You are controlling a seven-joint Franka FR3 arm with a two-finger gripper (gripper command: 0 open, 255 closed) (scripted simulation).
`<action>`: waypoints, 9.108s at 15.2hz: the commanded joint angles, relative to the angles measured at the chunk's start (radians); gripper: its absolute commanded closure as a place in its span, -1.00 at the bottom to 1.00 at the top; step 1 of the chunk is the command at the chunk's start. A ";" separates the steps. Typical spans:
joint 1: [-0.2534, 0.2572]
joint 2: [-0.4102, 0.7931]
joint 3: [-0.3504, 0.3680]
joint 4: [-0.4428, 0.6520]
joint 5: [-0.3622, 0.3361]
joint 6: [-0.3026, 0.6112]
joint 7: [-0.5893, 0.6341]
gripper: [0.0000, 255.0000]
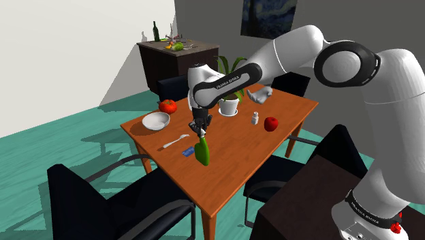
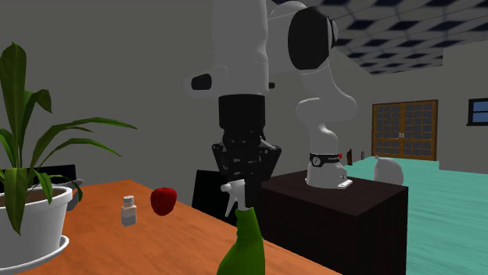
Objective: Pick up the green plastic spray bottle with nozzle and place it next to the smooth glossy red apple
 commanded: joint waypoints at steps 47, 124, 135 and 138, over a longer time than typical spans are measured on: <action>-0.113 -0.260 -0.007 0.138 0.073 -0.390 -0.157 1.00; -0.472 -0.272 -0.207 -0.268 0.124 0.010 -0.709 1.00; -0.472 -0.219 -0.207 -0.302 0.122 0.097 -0.707 1.00; -0.472 -0.219 -0.207 -0.302 0.122 0.097 -0.707 1.00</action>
